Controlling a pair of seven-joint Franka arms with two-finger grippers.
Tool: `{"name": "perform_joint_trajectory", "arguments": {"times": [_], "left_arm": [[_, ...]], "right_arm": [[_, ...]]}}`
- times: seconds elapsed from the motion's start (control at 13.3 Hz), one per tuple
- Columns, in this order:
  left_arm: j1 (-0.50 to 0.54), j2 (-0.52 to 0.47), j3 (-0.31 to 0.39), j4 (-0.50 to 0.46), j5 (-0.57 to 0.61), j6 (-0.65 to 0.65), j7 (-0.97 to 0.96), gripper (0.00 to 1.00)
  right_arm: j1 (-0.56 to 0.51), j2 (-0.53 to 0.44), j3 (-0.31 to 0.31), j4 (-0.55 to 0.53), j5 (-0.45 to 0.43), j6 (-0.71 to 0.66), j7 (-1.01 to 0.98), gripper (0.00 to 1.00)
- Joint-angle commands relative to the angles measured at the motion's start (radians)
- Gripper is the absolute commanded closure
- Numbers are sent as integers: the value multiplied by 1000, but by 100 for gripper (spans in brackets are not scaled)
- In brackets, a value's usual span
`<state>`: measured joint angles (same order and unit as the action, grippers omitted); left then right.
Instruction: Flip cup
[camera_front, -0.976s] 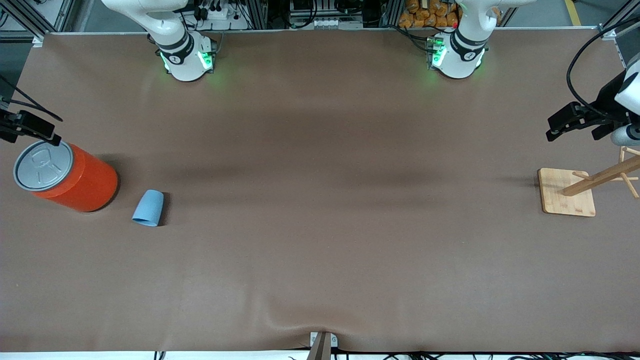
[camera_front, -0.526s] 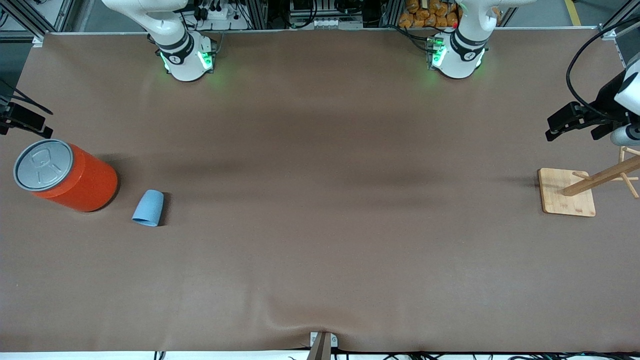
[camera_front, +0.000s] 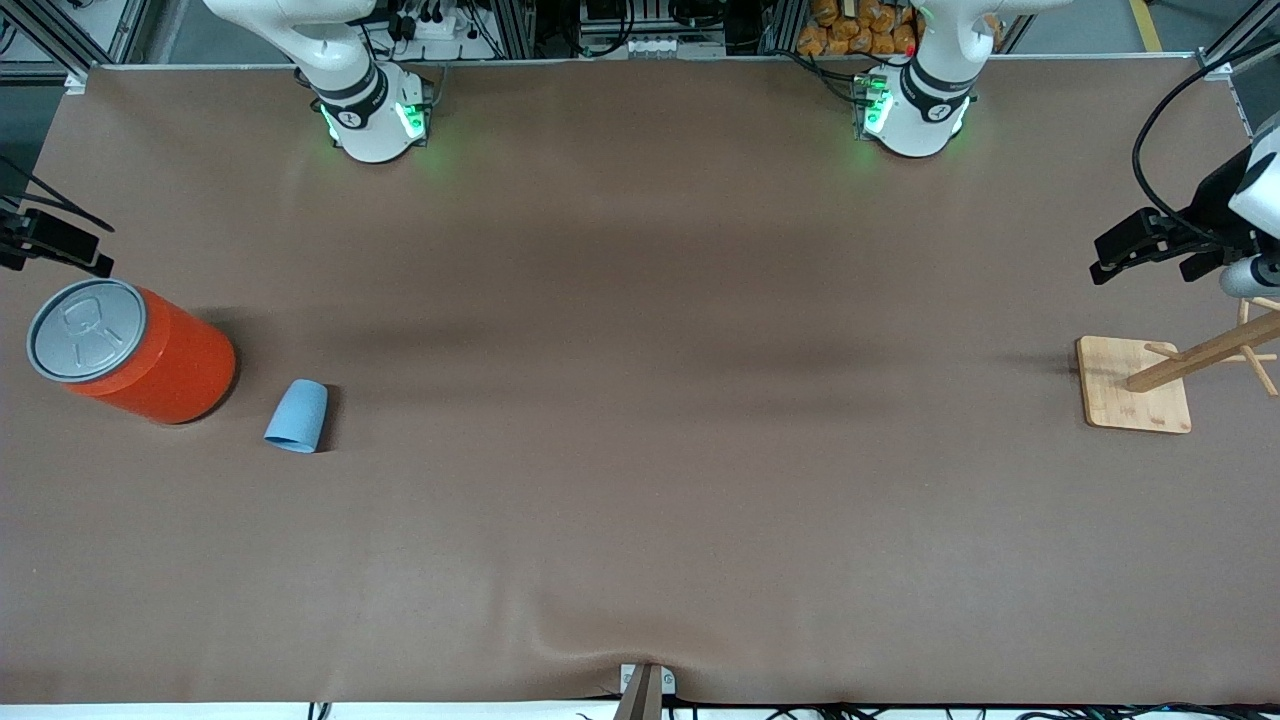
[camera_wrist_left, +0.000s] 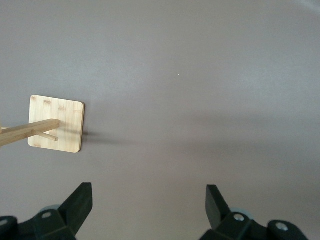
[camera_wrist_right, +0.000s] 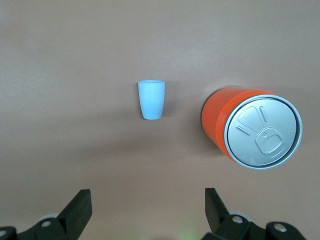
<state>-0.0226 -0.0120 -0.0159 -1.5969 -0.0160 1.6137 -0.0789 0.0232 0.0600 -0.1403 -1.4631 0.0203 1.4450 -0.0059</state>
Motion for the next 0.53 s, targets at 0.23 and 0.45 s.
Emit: {"name": "perform_joint_trajectory", "arguments": {"times": [0.23,0.45], "left_arm": [[6,6,-1,18,-13,-18,11,0],[6,6,-1,17,-13,-18,13,0]], "right_arm": [[-5,7,8,-8,4,9,0,0],[-8,11,10,-36,6,28,-2,0]]}}
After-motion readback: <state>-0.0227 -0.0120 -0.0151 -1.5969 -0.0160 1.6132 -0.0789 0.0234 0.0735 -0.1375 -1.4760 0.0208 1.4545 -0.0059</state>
